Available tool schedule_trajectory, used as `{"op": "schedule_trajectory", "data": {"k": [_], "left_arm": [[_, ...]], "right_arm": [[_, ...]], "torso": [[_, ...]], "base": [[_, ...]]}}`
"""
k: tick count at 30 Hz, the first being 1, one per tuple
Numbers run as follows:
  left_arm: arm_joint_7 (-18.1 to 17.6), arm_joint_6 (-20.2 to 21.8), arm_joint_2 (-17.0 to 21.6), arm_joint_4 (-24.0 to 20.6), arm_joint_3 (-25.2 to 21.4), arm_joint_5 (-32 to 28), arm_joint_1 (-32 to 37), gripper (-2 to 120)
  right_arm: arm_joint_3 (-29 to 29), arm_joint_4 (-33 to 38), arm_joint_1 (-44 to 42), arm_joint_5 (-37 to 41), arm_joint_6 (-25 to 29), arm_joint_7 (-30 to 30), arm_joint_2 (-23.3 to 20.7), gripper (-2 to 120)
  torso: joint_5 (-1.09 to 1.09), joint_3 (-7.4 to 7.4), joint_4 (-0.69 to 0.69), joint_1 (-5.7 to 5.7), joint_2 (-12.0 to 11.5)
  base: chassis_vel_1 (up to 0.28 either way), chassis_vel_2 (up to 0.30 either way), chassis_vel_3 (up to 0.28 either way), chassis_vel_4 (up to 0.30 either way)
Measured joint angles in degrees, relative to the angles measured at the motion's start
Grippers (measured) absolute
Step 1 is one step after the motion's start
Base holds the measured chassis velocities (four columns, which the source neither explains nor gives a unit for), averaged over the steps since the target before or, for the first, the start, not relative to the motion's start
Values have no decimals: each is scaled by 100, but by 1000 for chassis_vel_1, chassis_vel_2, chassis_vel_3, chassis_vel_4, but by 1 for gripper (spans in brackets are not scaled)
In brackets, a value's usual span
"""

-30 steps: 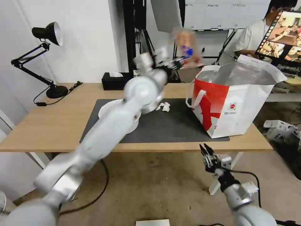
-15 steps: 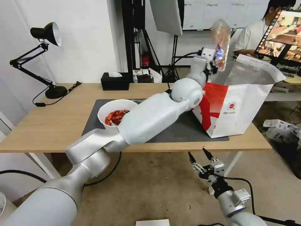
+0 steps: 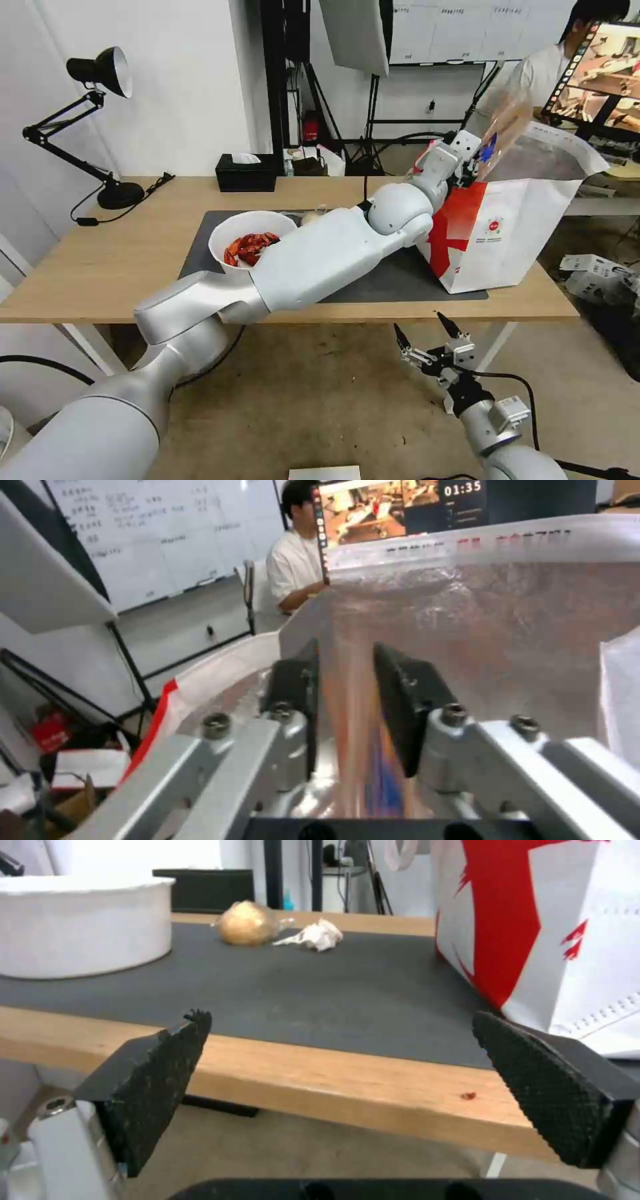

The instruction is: Pick up the trash from the table and place it into the takeout bag.

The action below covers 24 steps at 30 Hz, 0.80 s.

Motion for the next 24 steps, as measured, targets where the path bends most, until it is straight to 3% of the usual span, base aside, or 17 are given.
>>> {"op": "schedule_trajectory", "data": {"k": [7, 10, 14, 17, 21, 24], "left_arm": [[-200, 0, 125, -374, -154, -591, 73, 59], [-360, -1, 326, -815, -231, -821, 98, 74], [-469, -22, 502, -1123, -276, -871, 122, 82], [-787, -331, 927, -1604, -219, -578, 423, 97], [-852, -421, 1093, -1758, -214, -353, 660, 99], [-852, -594, 1544, -2184, -434, 165, 1418, 100]], "right_arm": [[-9, -12, 94, 71, -69, -6, -58, 100], [-8, 17, 116, 94, -108, -9, -71, 100], [-6, 26, 115, 106, -111, -9, -76, 100], [-5, 69, 100, 205, 15, -12, -59, 100], [23, 82, 85, 252, 176, -12, -28, 100], [201, 143, 20, 321, 590, -10, 49, 100]], "torso": [[0, 0, 0, 0, 0], [-1, 0, 2, 0, 0], [-1, 0, 0, 0, 0], [-1, -1, -1, 0, 1], [-1, 0, 2, 0, 0], [-2, 0, -1, -1, 0]], "base": [[0, 0, 0, 0], [0, 0, 0, 0], [0, 0, 0, 0], [0, 0, 0, 0], [0, 0, 0, 0], [0, 0, 0, 0]]}}
